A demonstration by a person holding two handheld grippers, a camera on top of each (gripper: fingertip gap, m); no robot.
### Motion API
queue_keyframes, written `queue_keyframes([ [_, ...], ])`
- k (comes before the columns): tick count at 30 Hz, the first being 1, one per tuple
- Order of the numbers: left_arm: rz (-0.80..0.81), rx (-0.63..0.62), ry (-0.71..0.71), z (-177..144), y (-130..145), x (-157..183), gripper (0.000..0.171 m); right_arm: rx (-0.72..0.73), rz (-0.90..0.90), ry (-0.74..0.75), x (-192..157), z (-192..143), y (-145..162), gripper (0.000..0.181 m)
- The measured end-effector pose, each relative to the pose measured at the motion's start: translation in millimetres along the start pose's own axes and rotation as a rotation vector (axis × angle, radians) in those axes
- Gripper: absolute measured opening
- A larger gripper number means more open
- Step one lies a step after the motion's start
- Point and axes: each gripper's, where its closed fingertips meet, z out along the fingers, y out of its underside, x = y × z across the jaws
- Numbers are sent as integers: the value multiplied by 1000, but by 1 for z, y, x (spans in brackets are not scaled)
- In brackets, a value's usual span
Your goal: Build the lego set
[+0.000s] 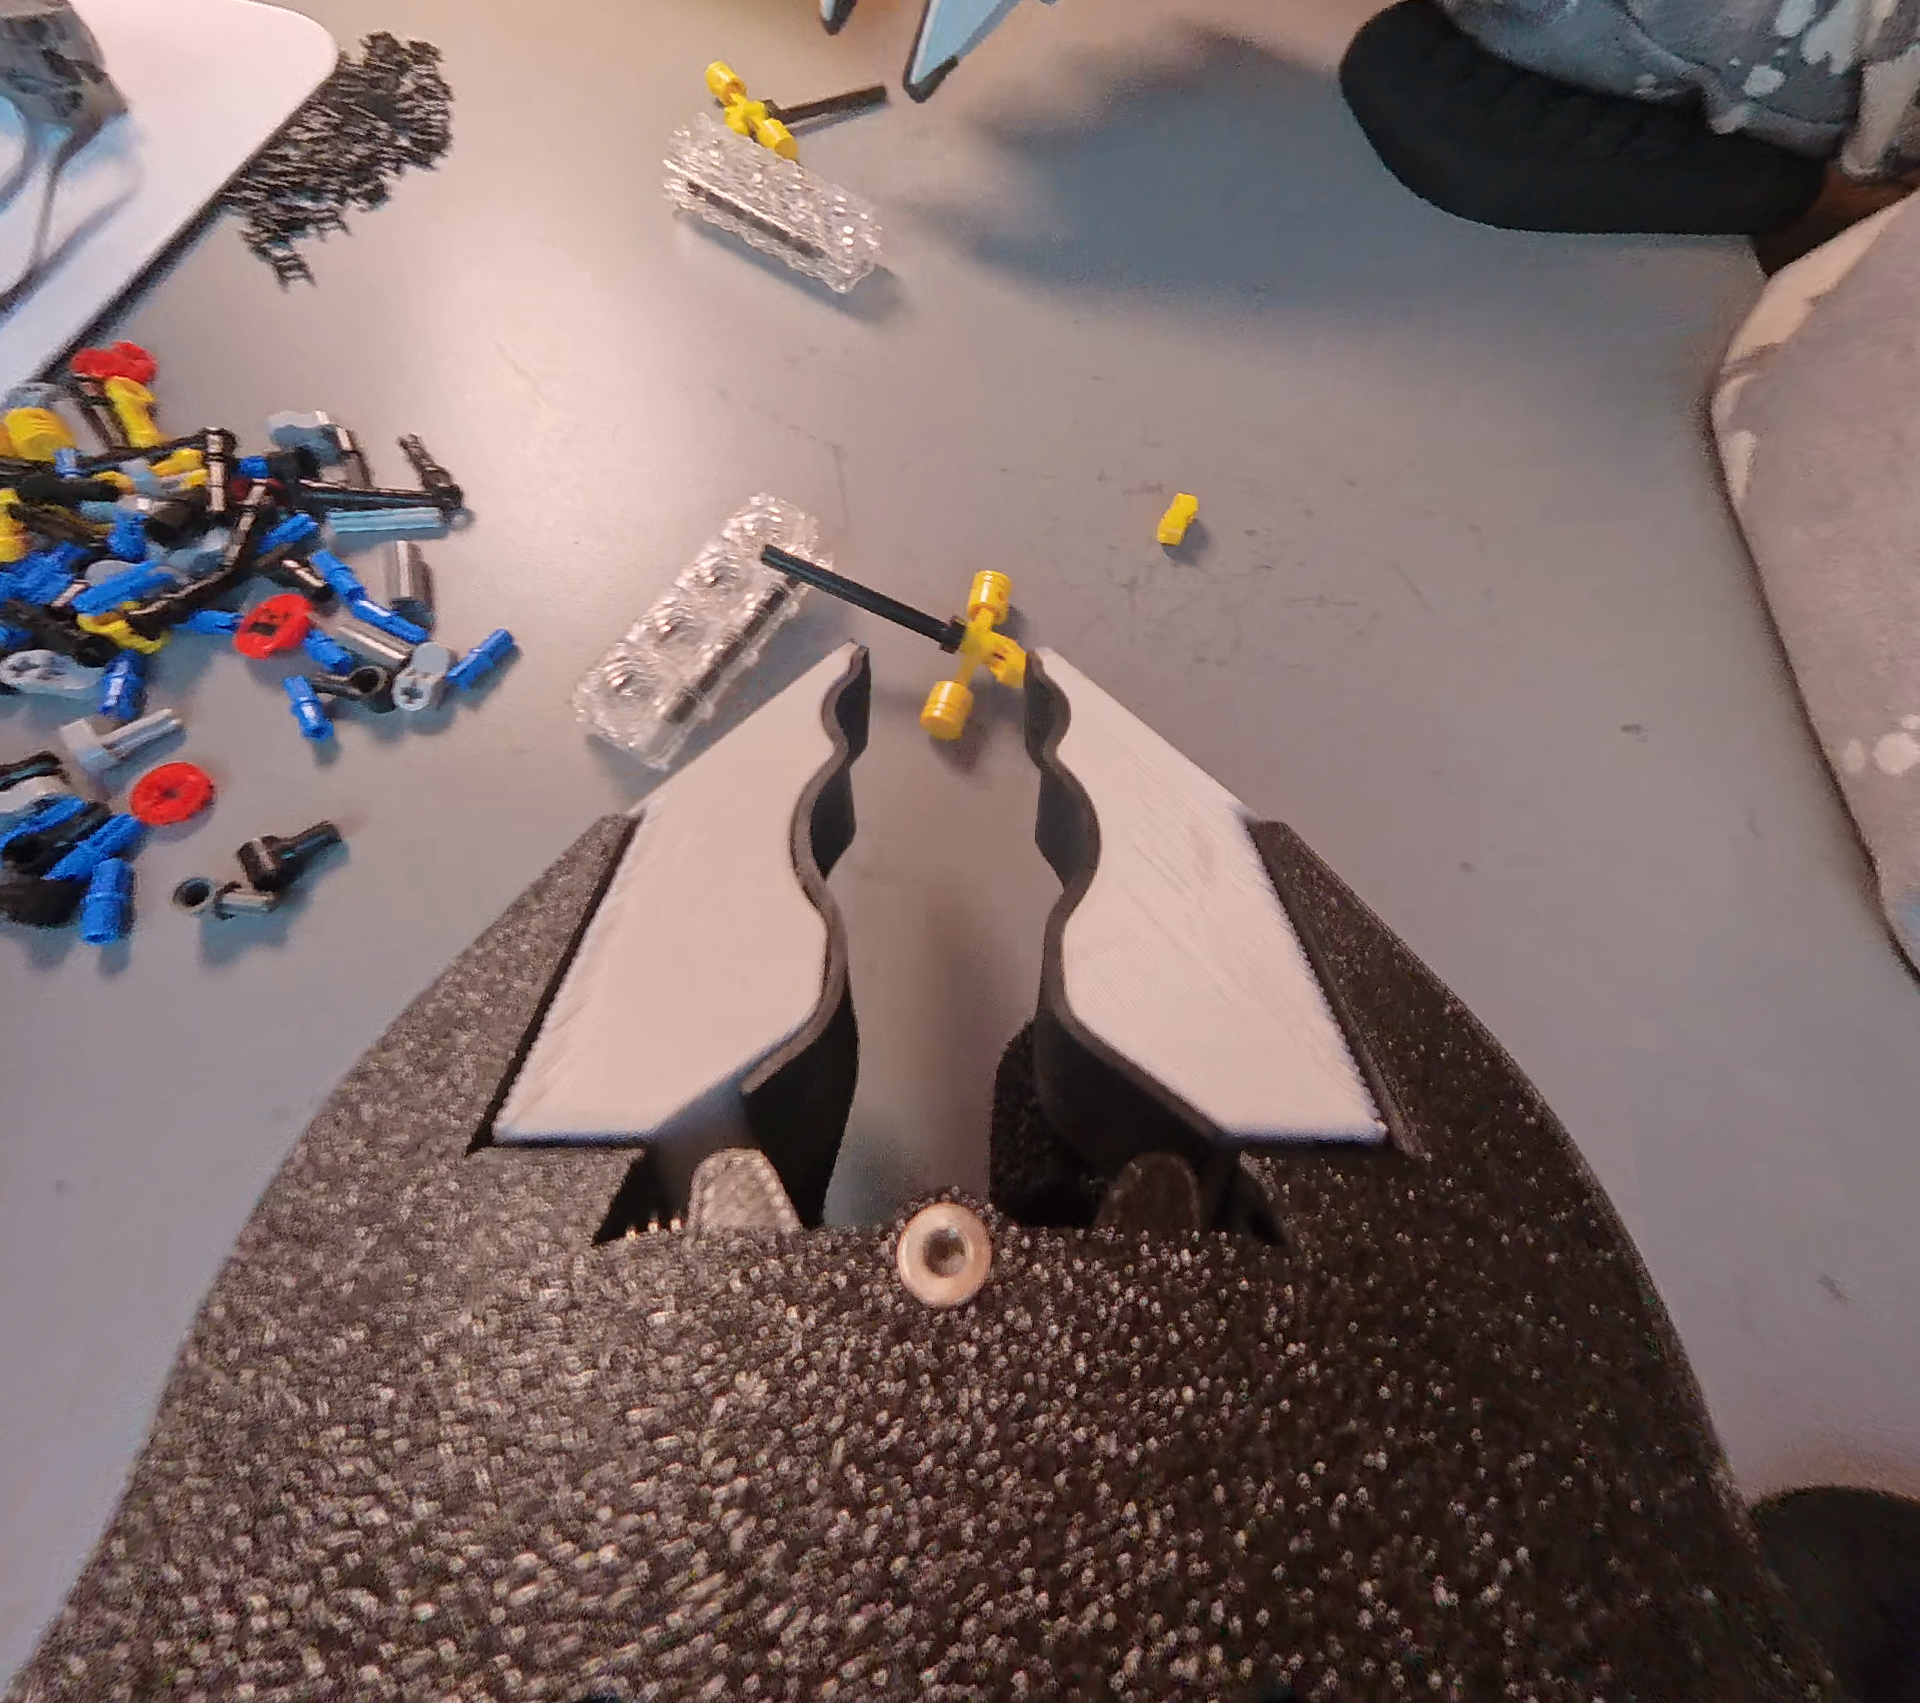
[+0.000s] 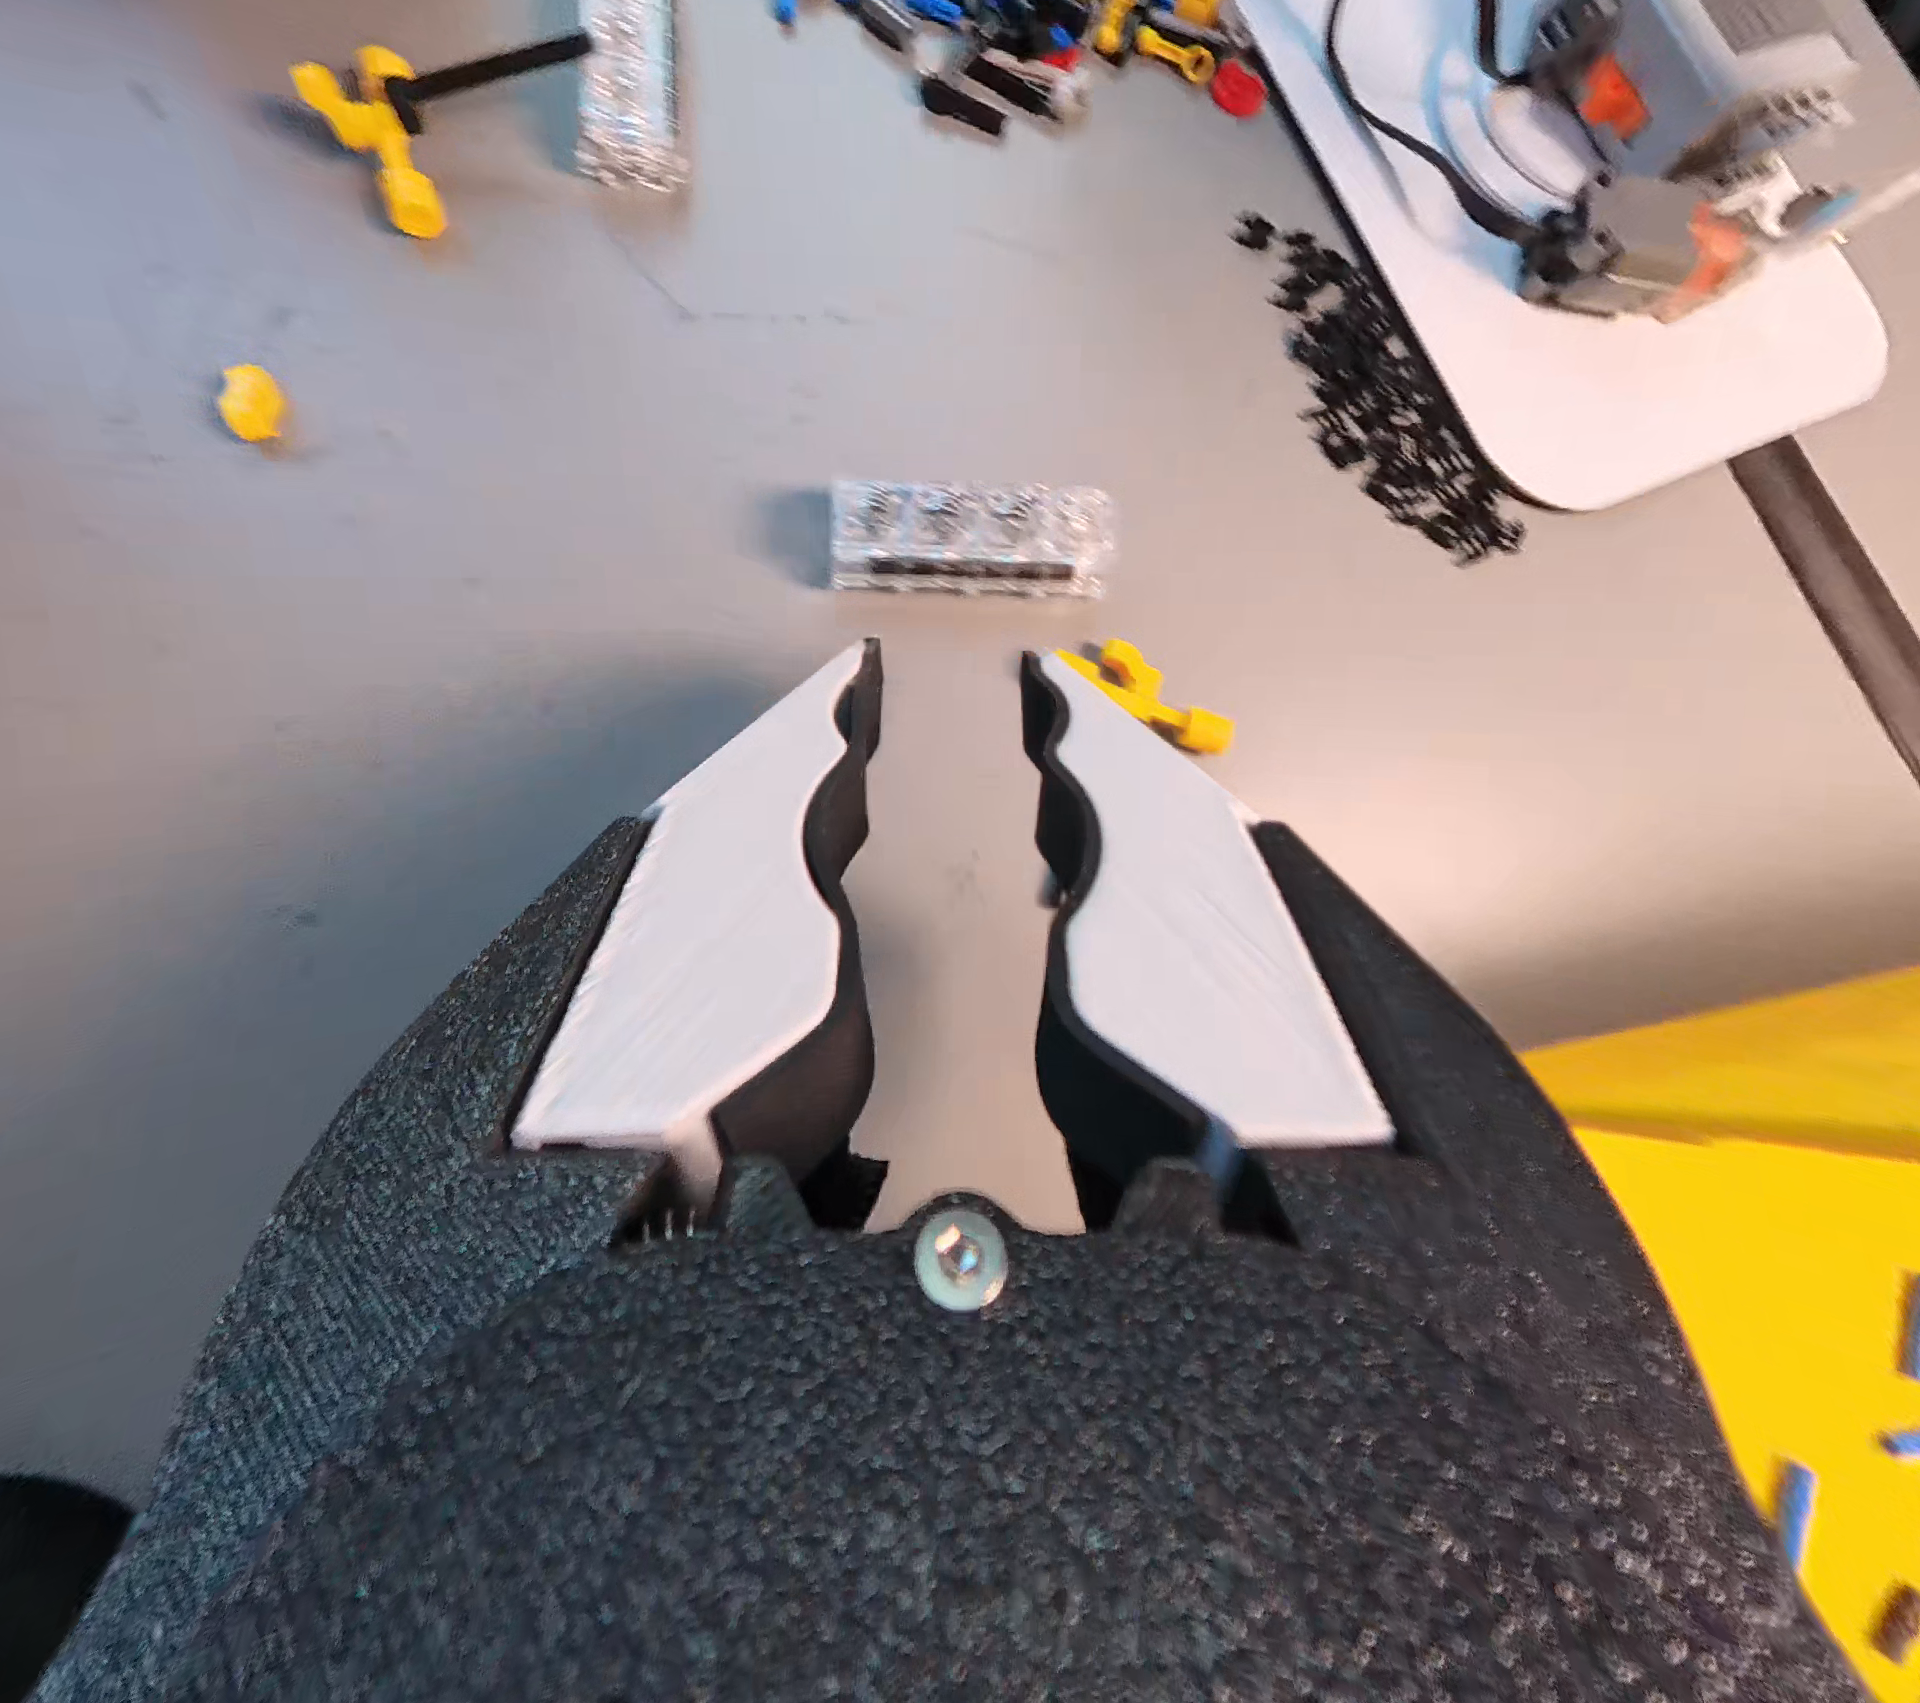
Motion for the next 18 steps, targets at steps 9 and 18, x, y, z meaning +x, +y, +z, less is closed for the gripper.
queue_keyframes([
  [9, 108, -198, -64, 25, 26, 2, 21, -109, 88, 51, 18, 4, 31, 26],
  [18, 143, -91, -41, 48, -5, 18, 9, -161, 120, -40, 7, 1, 46, 3],
])
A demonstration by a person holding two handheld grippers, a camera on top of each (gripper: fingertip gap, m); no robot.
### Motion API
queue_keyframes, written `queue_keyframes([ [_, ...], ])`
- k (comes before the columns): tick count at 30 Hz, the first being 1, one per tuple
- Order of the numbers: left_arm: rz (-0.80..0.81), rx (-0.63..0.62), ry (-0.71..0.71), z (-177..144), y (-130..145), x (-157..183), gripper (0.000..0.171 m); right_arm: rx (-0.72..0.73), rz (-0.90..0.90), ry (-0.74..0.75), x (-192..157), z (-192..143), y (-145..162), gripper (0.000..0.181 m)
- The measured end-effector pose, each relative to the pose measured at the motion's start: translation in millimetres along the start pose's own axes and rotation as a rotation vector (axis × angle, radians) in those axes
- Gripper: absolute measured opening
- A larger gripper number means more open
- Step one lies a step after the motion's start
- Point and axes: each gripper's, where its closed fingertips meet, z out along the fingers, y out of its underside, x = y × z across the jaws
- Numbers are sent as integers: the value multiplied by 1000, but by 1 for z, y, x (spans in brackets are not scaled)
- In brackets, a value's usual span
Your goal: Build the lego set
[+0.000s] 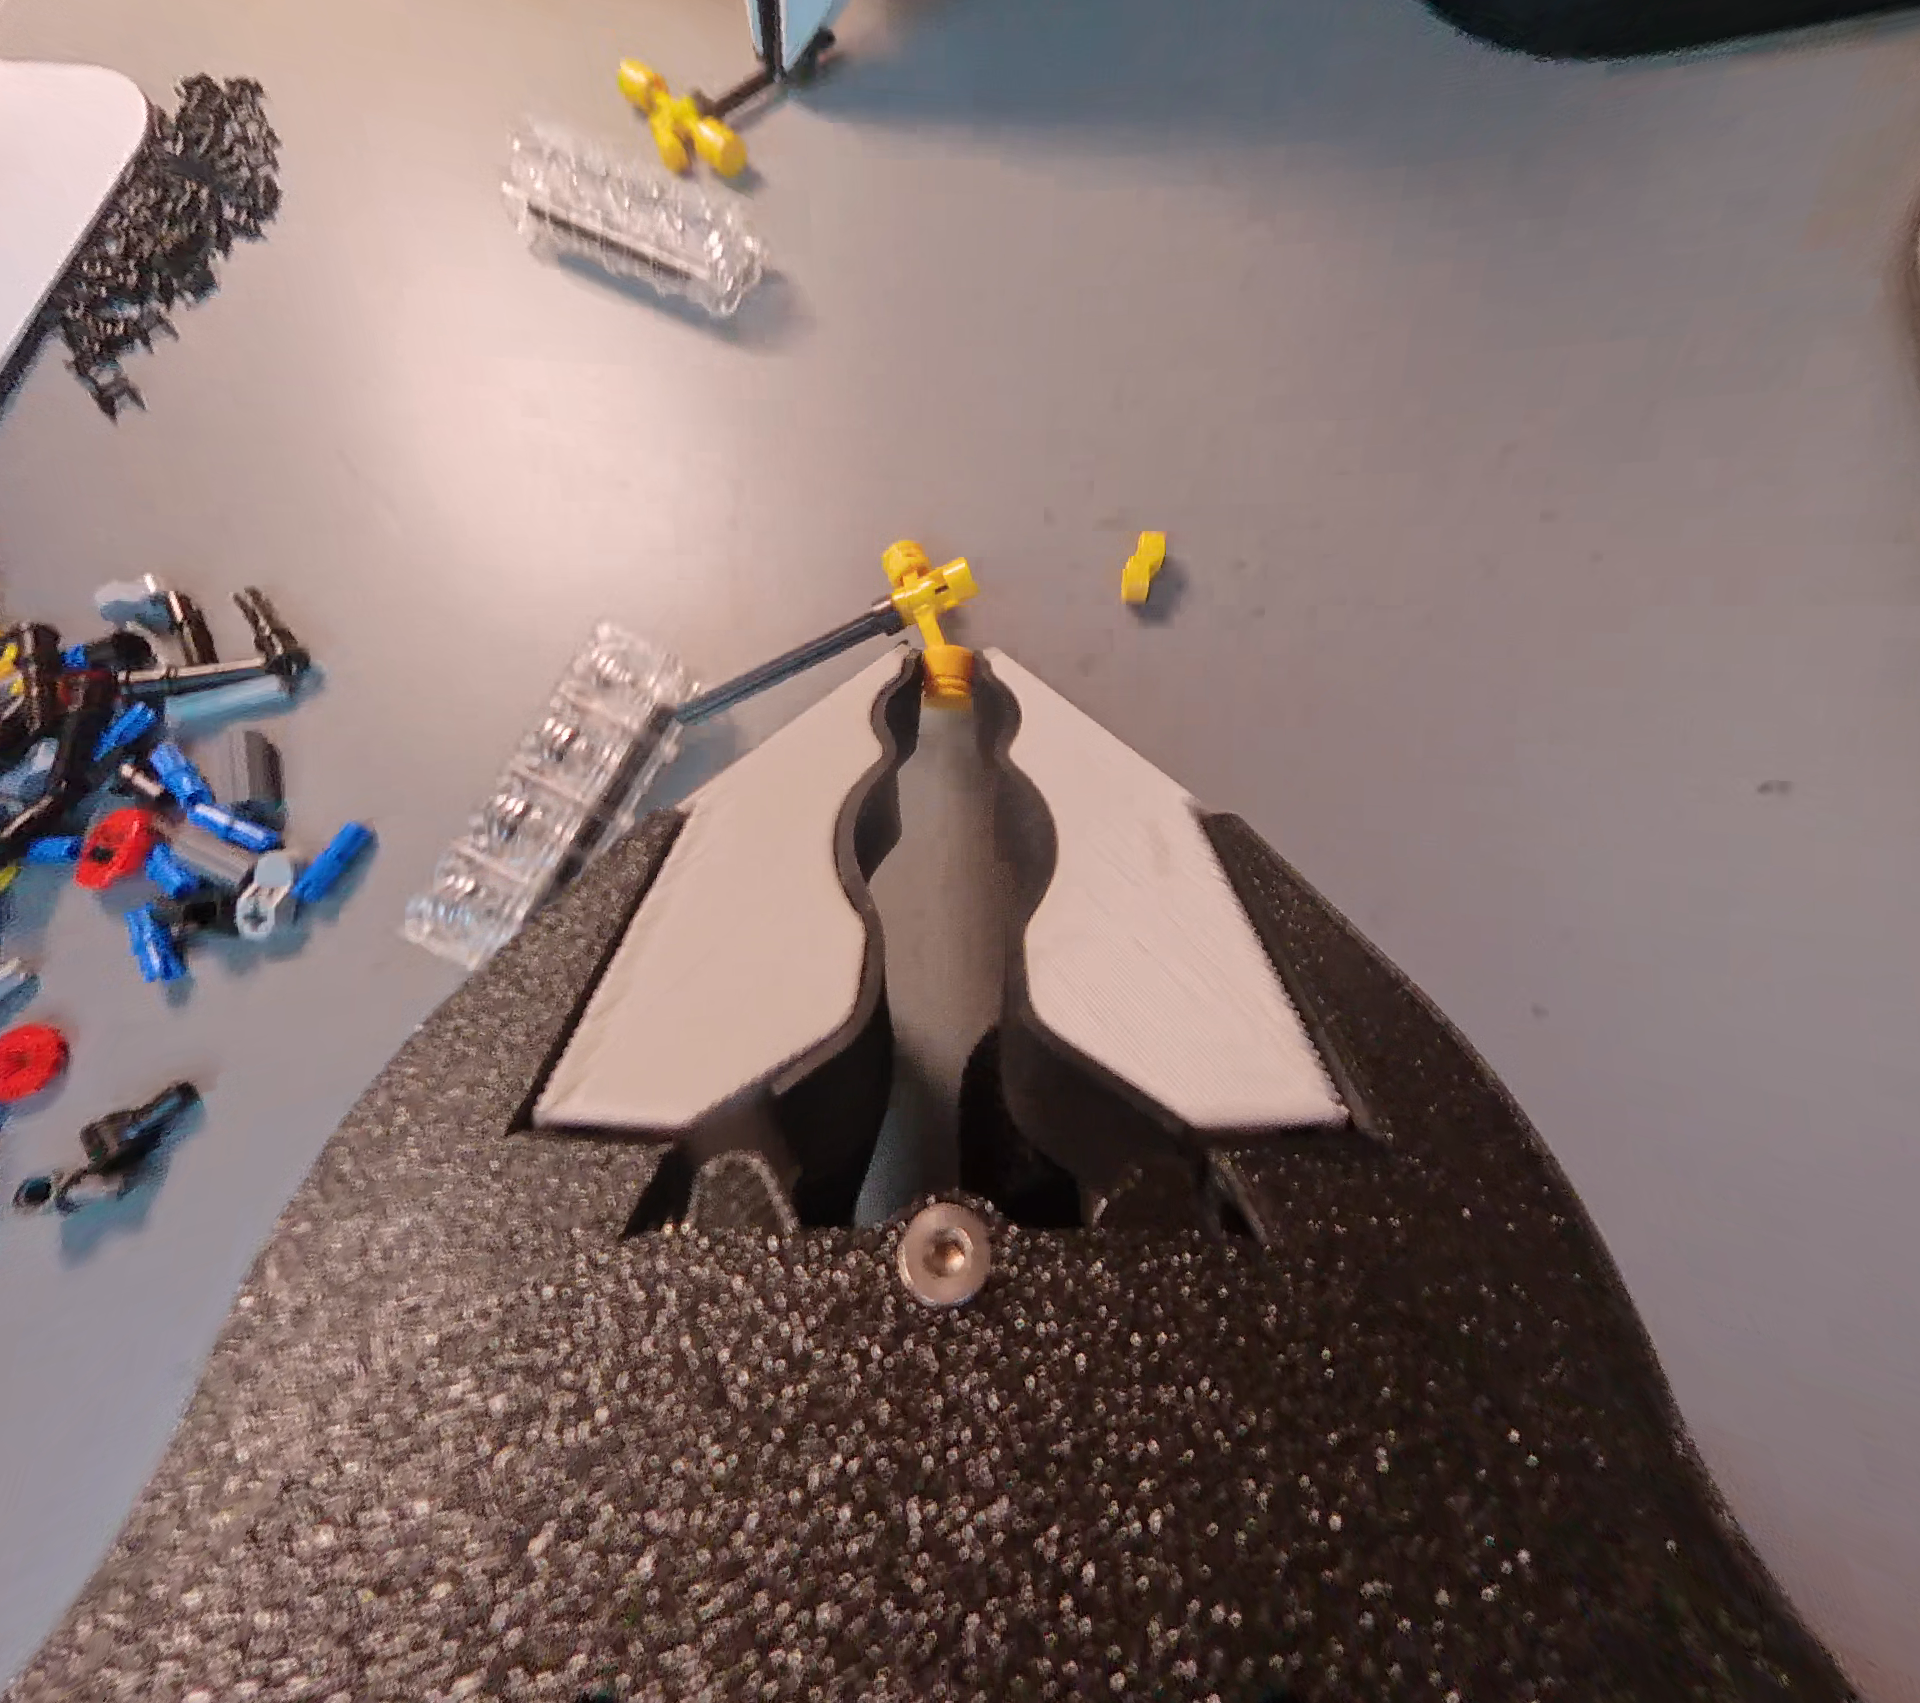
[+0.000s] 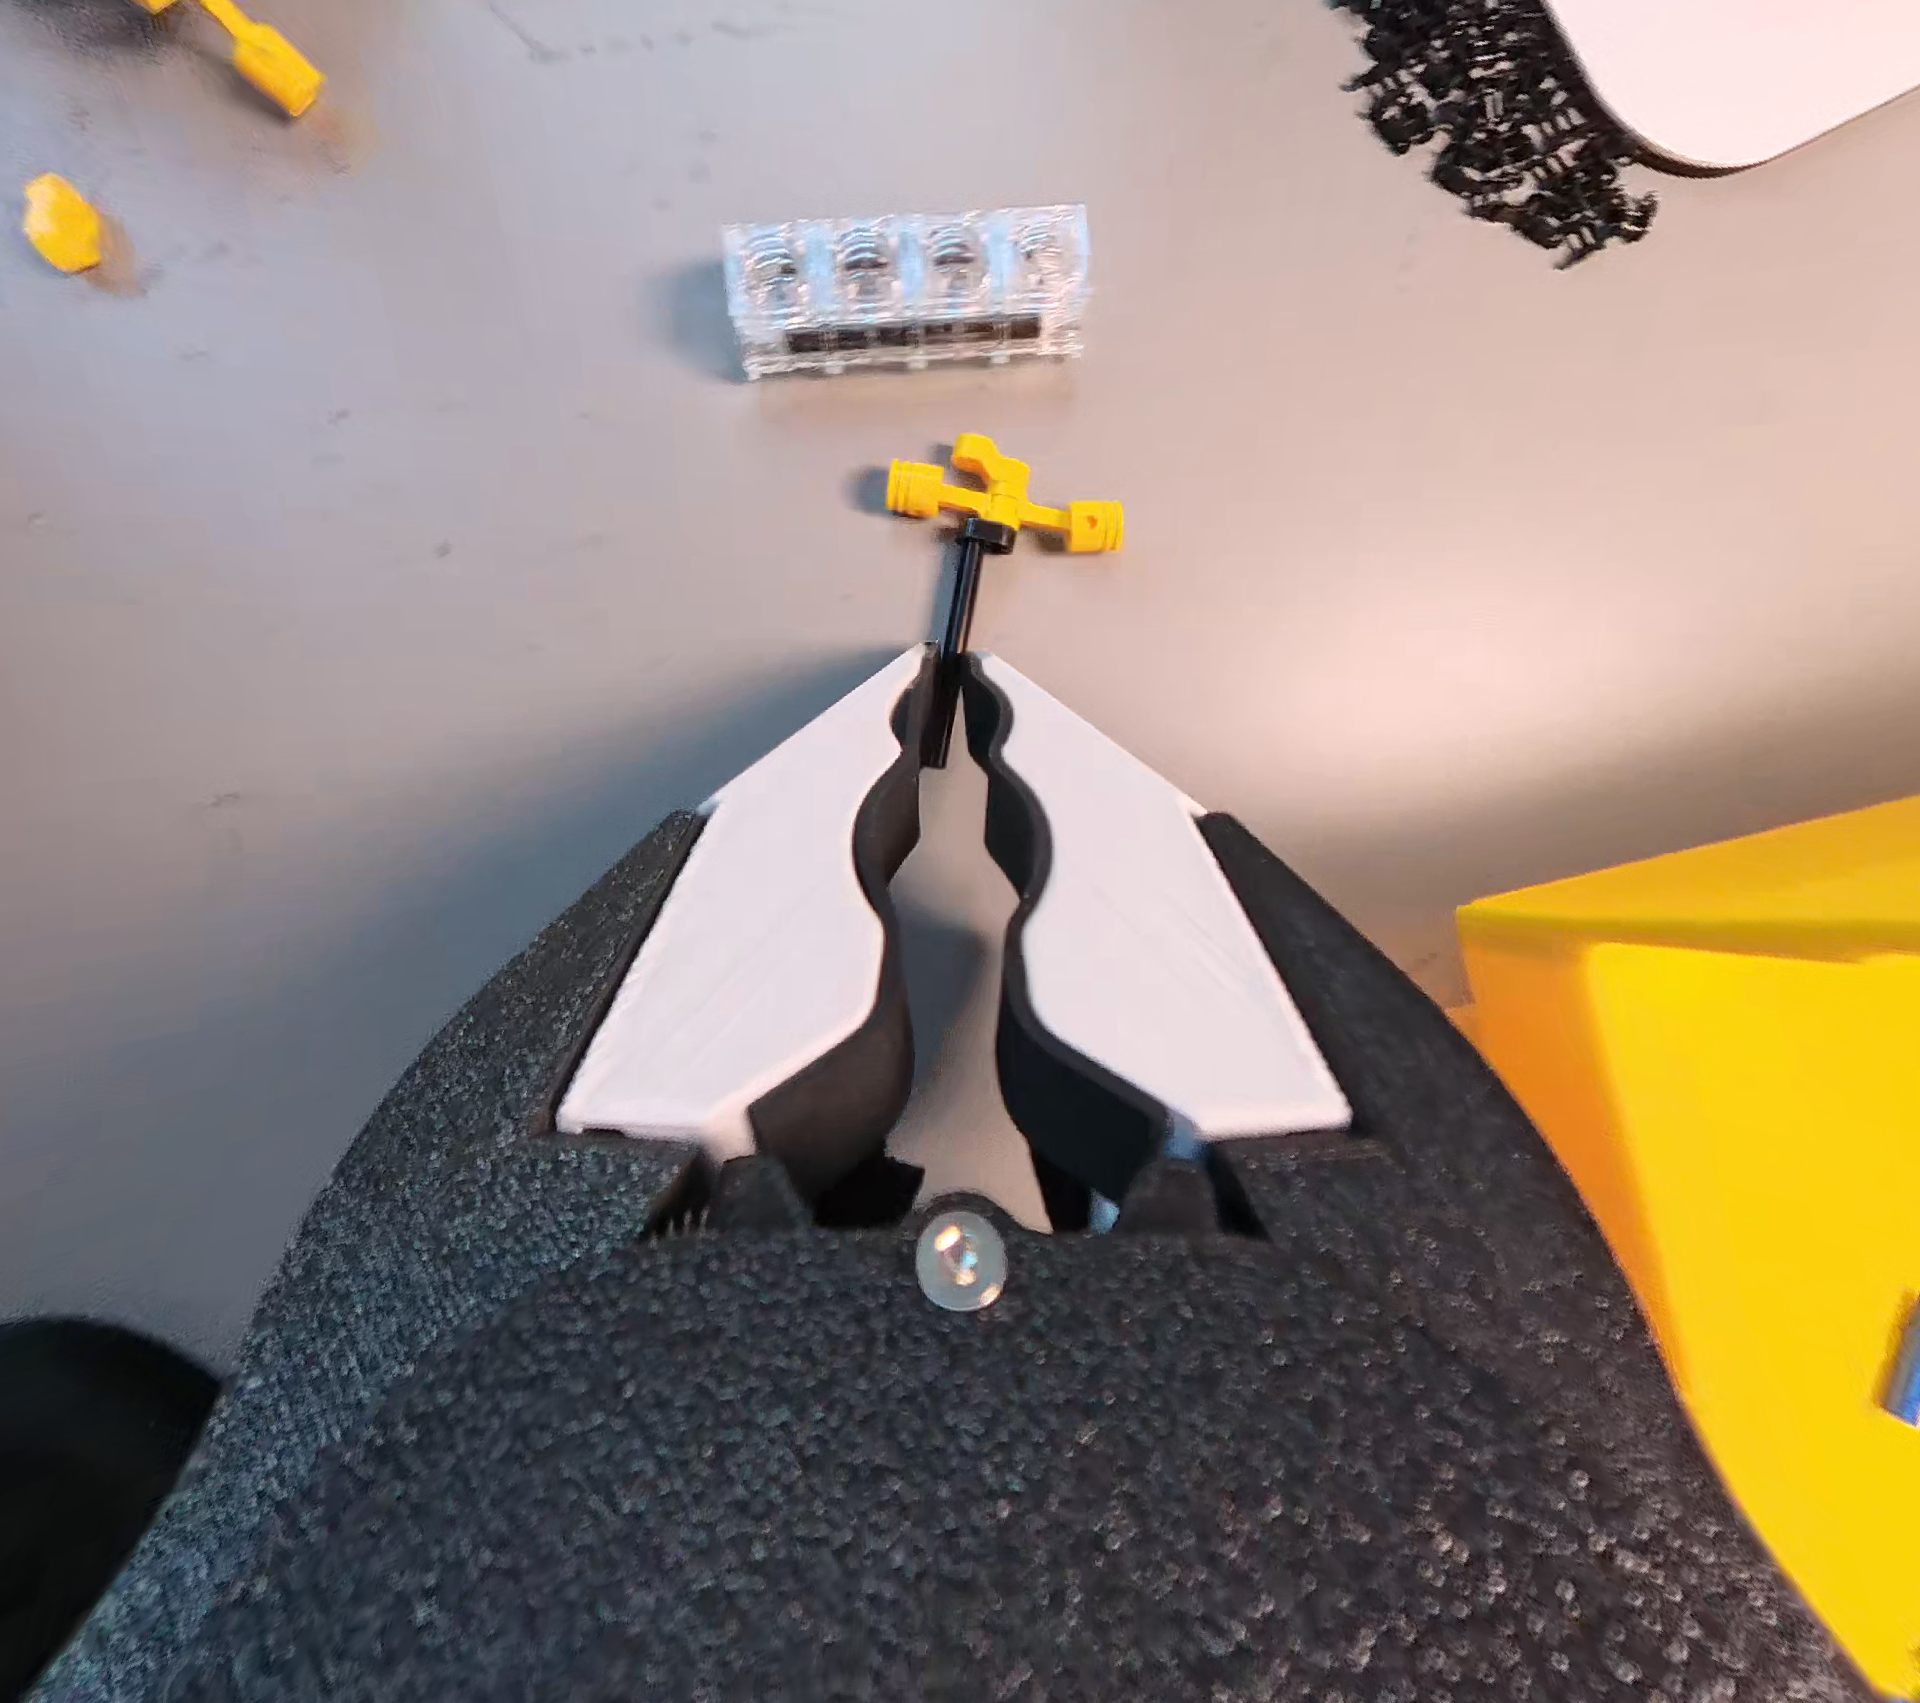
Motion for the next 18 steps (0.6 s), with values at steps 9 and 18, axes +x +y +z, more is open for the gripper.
queue_keyframes([
  [9, 54, -30, -49, 36, -19, -17, 10, 102, -243, -207, -63, -14, -26, 1],
  [18, -48, 114, -172, 17, -37, -43, 25, 93, -217, -138, -48, 1, -26, 12],
])
